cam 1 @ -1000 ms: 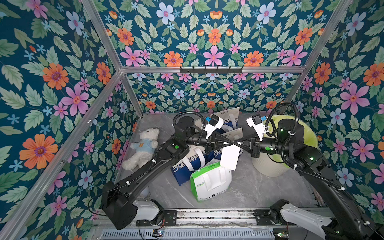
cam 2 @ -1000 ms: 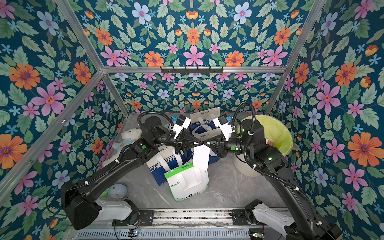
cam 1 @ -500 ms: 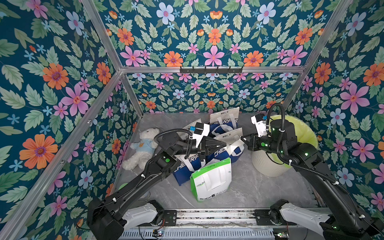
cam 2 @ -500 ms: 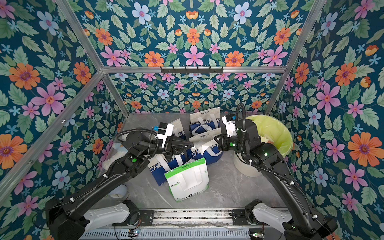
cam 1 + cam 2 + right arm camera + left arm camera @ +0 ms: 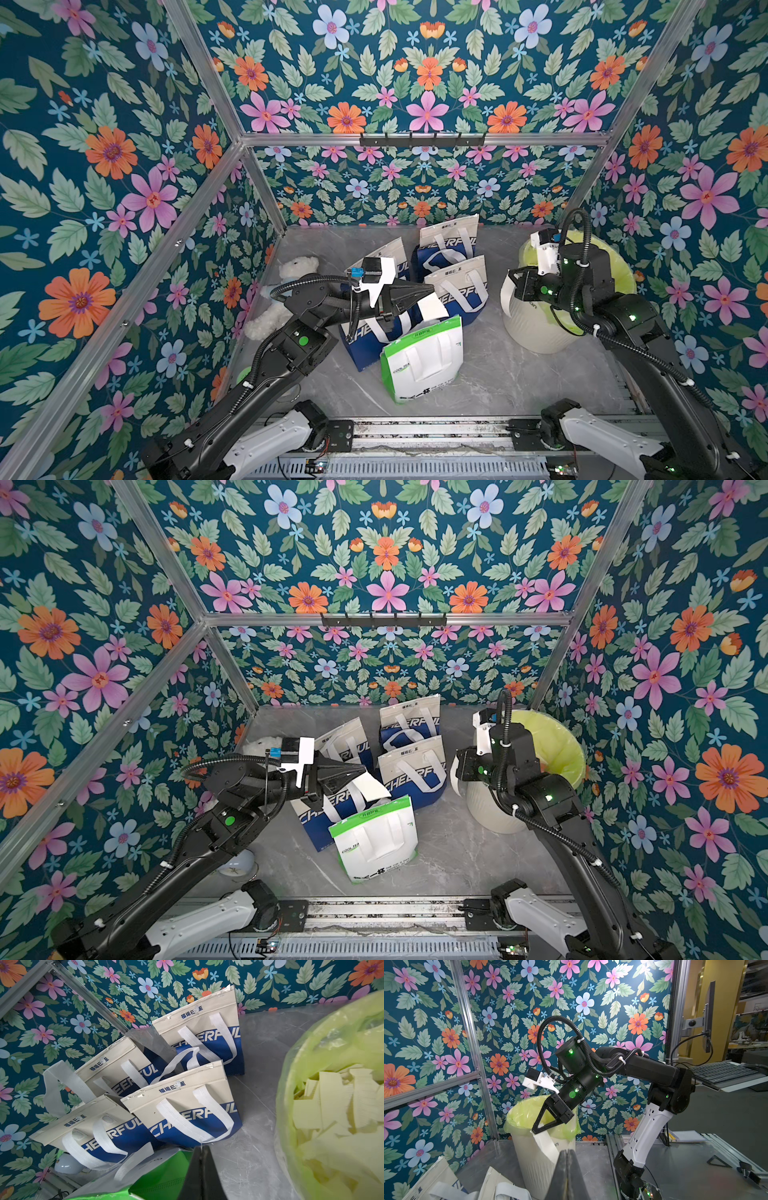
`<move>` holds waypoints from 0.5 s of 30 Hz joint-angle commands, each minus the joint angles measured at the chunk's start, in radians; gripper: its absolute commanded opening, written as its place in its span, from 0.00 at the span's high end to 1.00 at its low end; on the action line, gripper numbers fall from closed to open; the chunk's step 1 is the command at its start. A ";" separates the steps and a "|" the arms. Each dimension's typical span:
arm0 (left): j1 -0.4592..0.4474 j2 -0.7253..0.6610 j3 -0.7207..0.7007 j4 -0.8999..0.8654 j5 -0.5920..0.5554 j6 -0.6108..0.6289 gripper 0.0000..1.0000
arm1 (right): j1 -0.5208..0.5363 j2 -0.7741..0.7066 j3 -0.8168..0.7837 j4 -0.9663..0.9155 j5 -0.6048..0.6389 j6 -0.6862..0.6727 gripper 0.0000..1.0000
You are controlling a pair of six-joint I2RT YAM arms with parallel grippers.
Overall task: Shred takeout receipts and throw away
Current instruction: Shred the takeout receipt, then place the takeout receipt in the trash bin.
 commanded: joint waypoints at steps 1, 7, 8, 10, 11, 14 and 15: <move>0.002 0.003 0.008 -0.036 -0.034 0.040 1.00 | -0.015 -0.030 0.017 -0.007 0.080 -0.024 1.00; 0.002 0.051 0.032 -0.026 -0.013 0.012 1.00 | -0.058 -0.115 0.032 0.068 0.412 -0.055 1.00; 0.002 0.063 0.038 -0.026 -0.010 0.007 1.00 | -0.074 -0.116 0.040 0.066 0.500 -0.059 1.00; 0.002 0.079 0.047 -0.018 -0.003 -0.002 1.00 | -0.094 -0.102 0.063 0.029 0.720 -0.051 1.00; 0.001 0.087 0.049 -0.010 0.003 -0.012 1.00 | -0.115 -0.090 0.073 0.022 0.780 -0.065 1.00; 0.002 0.107 0.054 0.012 0.017 -0.034 1.00 | -0.227 -0.072 0.059 0.055 0.782 -0.079 1.00; 0.002 0.114 0.057 0.013 0.017 -0.037 1.00 | -0.268 -0.062 0.056 0.056 0.742 -0.068 1.00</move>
